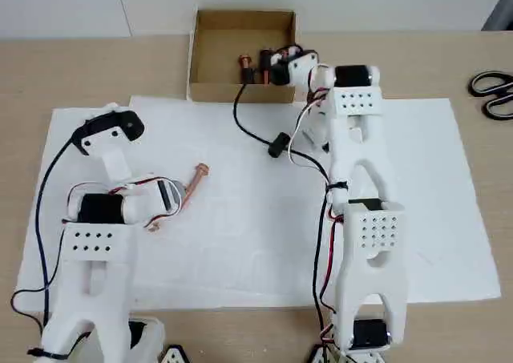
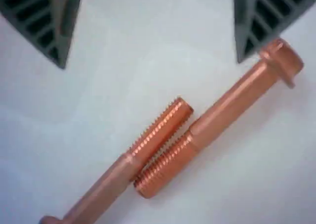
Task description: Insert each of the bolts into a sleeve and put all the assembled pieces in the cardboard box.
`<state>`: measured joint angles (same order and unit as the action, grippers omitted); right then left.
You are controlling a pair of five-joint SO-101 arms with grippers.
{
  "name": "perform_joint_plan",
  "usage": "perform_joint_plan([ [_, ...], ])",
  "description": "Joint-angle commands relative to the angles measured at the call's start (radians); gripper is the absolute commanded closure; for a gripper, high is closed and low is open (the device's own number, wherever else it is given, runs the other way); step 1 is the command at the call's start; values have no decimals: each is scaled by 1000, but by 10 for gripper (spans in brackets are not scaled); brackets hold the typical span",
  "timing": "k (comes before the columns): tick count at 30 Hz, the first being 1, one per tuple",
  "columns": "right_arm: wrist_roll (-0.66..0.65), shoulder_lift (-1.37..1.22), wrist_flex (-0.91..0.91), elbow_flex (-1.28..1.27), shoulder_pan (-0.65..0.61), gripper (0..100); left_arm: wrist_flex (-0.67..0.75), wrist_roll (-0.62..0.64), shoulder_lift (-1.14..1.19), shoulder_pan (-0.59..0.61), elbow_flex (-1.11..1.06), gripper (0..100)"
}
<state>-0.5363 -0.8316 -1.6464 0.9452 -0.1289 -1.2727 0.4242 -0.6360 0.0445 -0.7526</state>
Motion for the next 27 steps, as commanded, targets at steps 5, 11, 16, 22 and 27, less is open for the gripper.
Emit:
perform_joint_plan([
  [5, 89, 168, -41, 63, 7, 995, -186, -163, 166, -3, 300, 789],
  [11, 97, 289, -42, -38, 16, 995, -210, -276, 468, -3, 581, 790],
  [16, 130, 433, -41, -157, 41, 995, -212, -358, 741, -64, 734, 790],
  [22, 130, 579, -38, -311, 51, 995, -213, -466, 970, -118, 912, 790],
  [27, 130, 651, -35, -381, 51, 995, -215, -520, 1062, -117, 983, 790],
])
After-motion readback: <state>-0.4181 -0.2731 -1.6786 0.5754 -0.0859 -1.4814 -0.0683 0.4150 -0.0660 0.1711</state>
